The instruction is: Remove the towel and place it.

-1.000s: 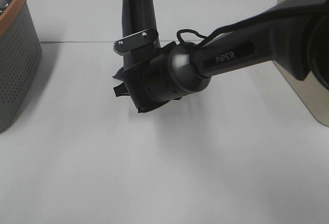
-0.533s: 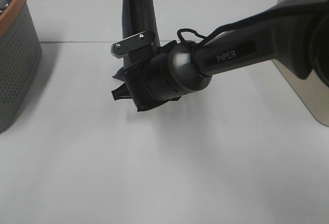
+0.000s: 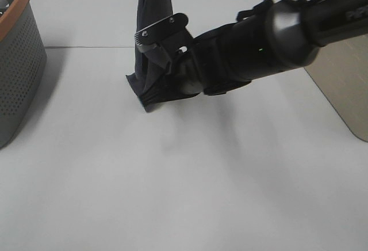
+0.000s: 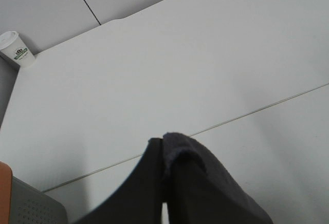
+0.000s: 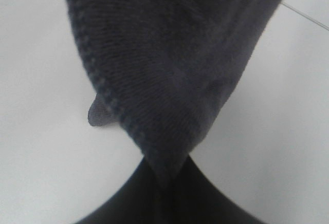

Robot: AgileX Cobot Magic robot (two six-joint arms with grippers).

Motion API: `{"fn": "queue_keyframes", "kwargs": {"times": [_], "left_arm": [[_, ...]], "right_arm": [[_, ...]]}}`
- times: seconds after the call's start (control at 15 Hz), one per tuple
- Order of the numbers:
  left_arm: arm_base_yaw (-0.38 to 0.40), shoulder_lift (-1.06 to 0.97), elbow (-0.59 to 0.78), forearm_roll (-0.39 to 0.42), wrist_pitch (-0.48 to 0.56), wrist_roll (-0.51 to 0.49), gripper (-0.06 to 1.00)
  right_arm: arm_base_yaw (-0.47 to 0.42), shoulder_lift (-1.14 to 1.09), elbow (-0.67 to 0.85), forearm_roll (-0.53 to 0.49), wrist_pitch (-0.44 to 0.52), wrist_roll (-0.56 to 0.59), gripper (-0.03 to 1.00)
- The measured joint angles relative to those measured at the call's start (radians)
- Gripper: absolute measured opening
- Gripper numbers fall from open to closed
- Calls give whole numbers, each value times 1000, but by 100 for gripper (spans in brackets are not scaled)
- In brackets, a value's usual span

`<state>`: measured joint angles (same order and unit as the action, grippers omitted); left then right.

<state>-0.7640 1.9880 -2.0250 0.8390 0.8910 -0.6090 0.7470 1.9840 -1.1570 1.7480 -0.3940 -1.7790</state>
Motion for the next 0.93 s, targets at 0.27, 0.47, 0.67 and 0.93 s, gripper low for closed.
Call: {"fn": "queue_keyframes", "kwargs": {"times": [0.27,0.47,0.67,0.93], "left_arm": [[214,-115,0,-418,-69,182,0],[337,-127,0,-678,-73,341,0],[404,-127,0,-860,-65,474,0],[413,-127,0,-898,-35,511,0]], "right_arm": [[-167,-211,129,0,185,-48,2],[-229,-296,134,0,290,-100,2],[-243,-324,134,-89,474,-111,2],[-295,-324,118,-630,682,367,2]]}}
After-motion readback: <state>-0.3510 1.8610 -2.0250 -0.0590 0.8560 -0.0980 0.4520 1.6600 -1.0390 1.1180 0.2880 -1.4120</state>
